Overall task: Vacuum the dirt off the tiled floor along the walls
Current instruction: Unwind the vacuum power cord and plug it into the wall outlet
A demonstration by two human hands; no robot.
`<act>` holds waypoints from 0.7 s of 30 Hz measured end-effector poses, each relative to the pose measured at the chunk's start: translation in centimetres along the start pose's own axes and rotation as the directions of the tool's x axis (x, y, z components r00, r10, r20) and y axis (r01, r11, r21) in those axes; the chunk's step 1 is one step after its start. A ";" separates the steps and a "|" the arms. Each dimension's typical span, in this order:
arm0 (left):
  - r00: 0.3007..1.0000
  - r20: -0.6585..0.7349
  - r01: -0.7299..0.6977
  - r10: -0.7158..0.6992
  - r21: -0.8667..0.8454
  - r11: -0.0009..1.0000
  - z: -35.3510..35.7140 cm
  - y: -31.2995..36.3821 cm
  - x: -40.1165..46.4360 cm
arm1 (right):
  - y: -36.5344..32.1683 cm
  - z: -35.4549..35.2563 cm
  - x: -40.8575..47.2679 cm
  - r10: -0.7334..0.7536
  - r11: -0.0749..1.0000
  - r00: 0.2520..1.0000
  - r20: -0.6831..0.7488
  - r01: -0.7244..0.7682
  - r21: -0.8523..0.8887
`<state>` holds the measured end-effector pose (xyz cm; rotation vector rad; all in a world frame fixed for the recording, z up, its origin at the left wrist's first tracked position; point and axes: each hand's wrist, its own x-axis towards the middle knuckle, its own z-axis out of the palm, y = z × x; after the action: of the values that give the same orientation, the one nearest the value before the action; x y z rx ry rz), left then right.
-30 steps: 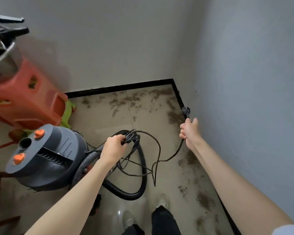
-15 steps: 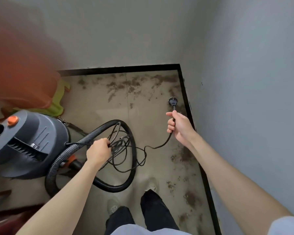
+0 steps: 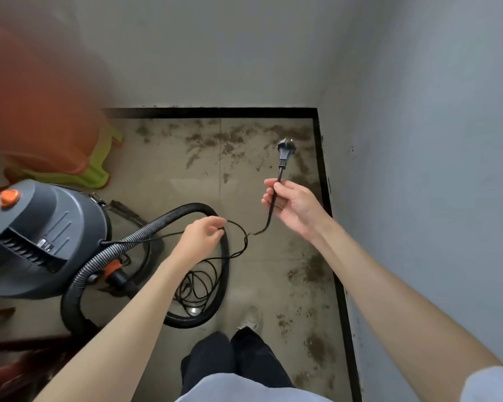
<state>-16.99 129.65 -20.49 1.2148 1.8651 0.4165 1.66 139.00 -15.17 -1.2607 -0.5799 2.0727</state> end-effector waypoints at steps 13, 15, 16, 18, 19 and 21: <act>0.966 0.062 -0.237 0.252 -0.188 0.953 -0.5 7.9 4.3 | -6.0 -0.4 2.1 -0.108 0.955 0.984 -0.143 0.143 0.260; 0.965 0.095 -0.228 0.246 -0.172 0.958 -1.3 8.1 5.9 | -7.0 -1.1 2.8 -0.068 0.924 0.977 -0.201 0.138 0.356; 0.962 0.113 -0.229 0.249 -0.164 0.960 -1.6 8.3 6.9 | -7.5 -1.4 3.3 -0.054 0.916 0.973 -0.224 0.138 0.377; 0.957 0.147 -0.229 0.251 -0.149 0.962 -2.1 9.0 8.9 | -8.7 -1.8 4.6 -0.039 0.902 0.962 -0.271 0.151 0.405; 0.957 0.160 -0.220 0.242 -0.143 0.965 -2.3 9.4 10.0 | -9.3 -2.0 5.4 -0.033 0.895 0.951 -0.306 0.165 0.415; 0.957 0.187 -0.194 0.220 -0.149 0.970 -2.5 10.2 12.1 | -10.7 -2.4 7.4 -0.016 0.901 0.918 -0.396 0.185 0.393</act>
<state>-15.04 145.35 -17.95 1.3177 1.5207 0.5003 4.42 151.85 -13.76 -1.2891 -0.0074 1.6737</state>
